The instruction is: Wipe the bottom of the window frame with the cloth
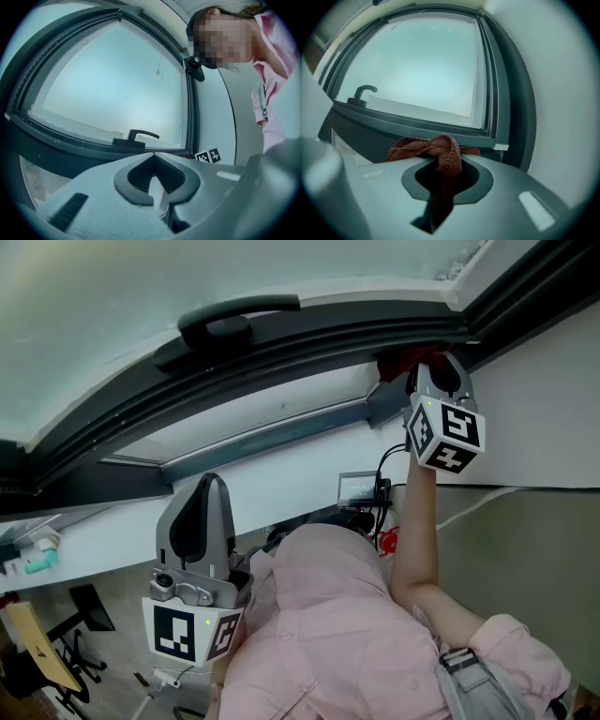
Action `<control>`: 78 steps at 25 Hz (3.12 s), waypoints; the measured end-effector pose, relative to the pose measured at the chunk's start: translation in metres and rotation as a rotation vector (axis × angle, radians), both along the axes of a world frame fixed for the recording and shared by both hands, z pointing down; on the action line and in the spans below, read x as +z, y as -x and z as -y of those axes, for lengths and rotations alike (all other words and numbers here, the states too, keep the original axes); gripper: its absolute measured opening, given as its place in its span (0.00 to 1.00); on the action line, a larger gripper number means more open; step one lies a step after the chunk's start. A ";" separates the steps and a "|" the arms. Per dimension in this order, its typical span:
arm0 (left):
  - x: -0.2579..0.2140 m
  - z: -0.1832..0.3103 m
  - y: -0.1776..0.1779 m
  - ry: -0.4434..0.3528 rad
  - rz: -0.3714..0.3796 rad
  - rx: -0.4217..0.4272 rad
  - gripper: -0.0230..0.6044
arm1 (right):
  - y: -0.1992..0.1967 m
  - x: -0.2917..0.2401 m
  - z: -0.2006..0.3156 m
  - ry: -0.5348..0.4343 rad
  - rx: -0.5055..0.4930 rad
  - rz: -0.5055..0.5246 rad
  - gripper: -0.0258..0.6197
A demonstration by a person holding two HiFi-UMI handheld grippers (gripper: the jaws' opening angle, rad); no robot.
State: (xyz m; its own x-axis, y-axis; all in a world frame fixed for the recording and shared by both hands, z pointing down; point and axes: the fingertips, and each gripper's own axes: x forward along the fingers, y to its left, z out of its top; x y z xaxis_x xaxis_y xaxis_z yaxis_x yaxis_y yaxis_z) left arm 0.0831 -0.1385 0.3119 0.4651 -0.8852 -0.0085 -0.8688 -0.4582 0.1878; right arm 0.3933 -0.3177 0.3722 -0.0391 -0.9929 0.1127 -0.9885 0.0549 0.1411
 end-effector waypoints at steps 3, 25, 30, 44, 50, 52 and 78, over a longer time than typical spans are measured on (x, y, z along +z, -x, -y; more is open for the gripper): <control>0.000 0.001 0.000 -0.002 -0.001 -0.002 0.04 | -0.001 0.000 0.000 -0.006 0.000 0.007 0.12; -0.004 0.003 0.003 -0.010 -0.014 -0.027 0.04 | -0.054 0.000 0.008 0.002 0.129 0.090 0.12; -0.004 0.002 0.006 -0.014 -0.013 -0.049 0.04 | -0.062 0.001 0.009 -0.015 0.145 0.116 0.12; -0.003 0.000 0.003 -0.014 -0.026 -0.061 0.04 | -0.070 0.001 0.011 -0.045 0.184 0.098 0.10; -0.003 0.002 -0.004 -0.016 -0.027 -0.048 0.04 | -0.068 0.000 0.011 -0.070 0.116 0.030 0.09; -0.004 0.001 -0.004 -0.017 -0.027 -0.051 0.04 | -0.068 0.000 0.012 -0.069 0.105 0.033 0.09; -0.003 -0.010 0.004 -0.015 -0.046 -0.085 0.04 | -0.070 0.004 0.011 -0.025 0.113 0.070 0.10</control>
